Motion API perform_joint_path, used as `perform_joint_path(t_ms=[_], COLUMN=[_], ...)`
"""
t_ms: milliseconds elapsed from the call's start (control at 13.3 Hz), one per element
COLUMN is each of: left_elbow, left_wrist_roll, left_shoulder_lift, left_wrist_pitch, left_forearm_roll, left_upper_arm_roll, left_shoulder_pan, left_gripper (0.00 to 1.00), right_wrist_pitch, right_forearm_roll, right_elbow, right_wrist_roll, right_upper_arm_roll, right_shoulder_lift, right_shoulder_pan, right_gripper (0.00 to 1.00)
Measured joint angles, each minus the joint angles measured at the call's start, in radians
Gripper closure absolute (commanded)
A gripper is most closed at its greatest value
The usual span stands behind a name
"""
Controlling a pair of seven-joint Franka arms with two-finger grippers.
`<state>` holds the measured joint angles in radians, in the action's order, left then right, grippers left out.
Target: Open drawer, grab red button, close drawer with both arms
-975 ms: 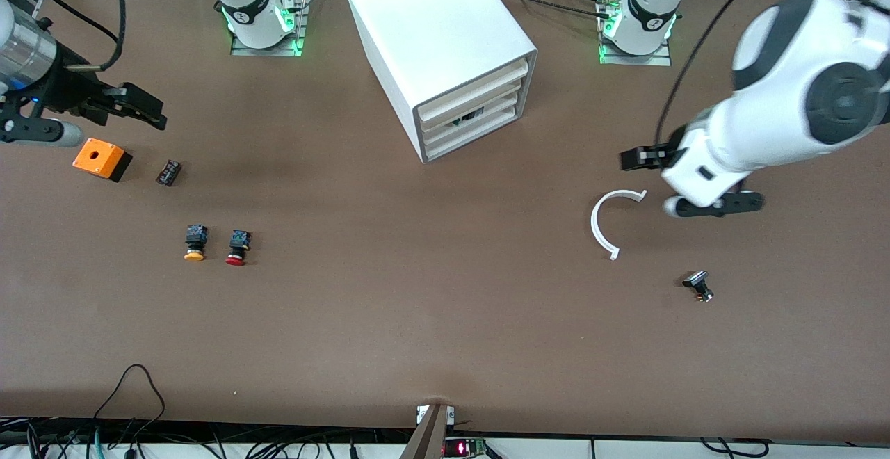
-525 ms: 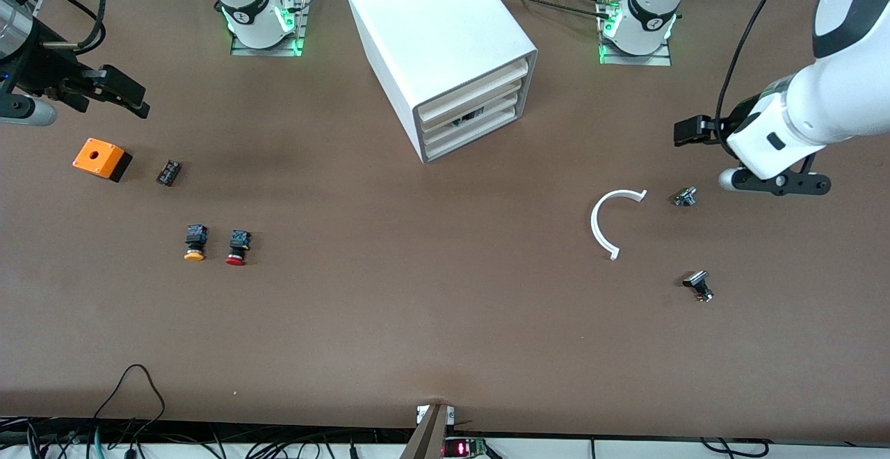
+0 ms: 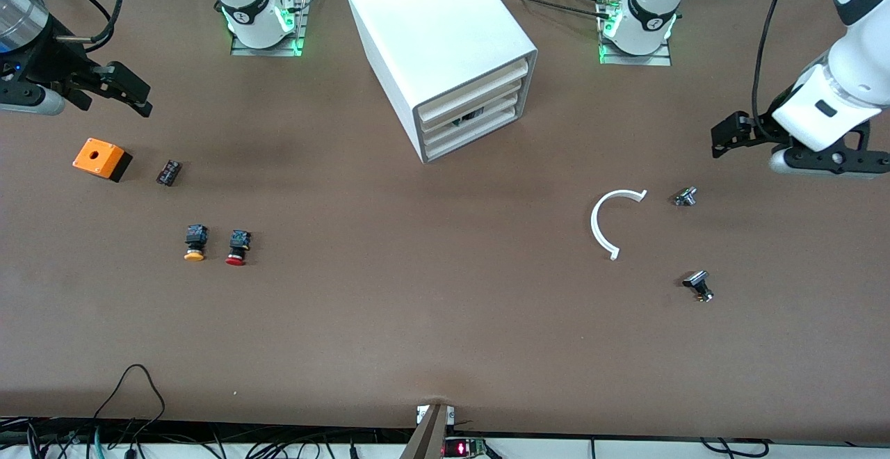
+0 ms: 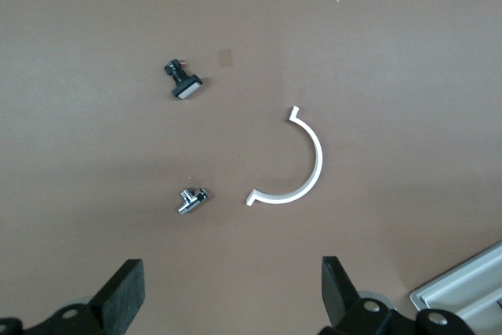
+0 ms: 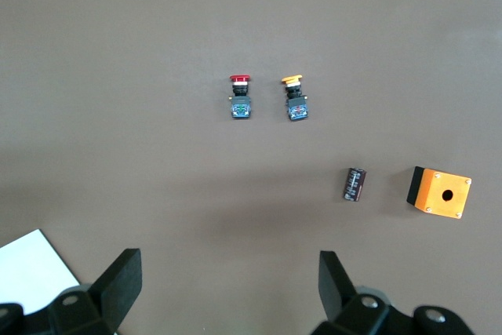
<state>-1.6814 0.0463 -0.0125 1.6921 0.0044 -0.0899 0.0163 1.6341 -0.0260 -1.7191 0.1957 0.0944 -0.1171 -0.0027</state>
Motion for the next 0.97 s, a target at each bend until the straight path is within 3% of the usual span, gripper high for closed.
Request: perform_joint_path(t_ms=[375,975], left_elbow=[-0.060,-0.048], left_wrist_roll=[0.020,0.021], left_shoulder_lift=[0.087,0.087], left_wrist_pitch=[-0.019,-0.075], left_forearm_roll=[-0.007,-0.007], left_upper_arm_roll=[0.032,0.033], left_shoulder_pan=[-0.012,-0.028], left_gripper=[0.01,0.01], right_wrist_pitch=[0.000,0.002], right_forearm_roll=[-0.001,-0.001], right_elbow=[-0.002,-0.001], right_wrist_roll=[-0.003,-0.037], right_upper_arm_roll=[-0.001,-0.010], right_shoulder_lift=[0.000,0.001], right_shoulder_pan=[-0.007,-0.009], right_gripper=[0.00,0.00])
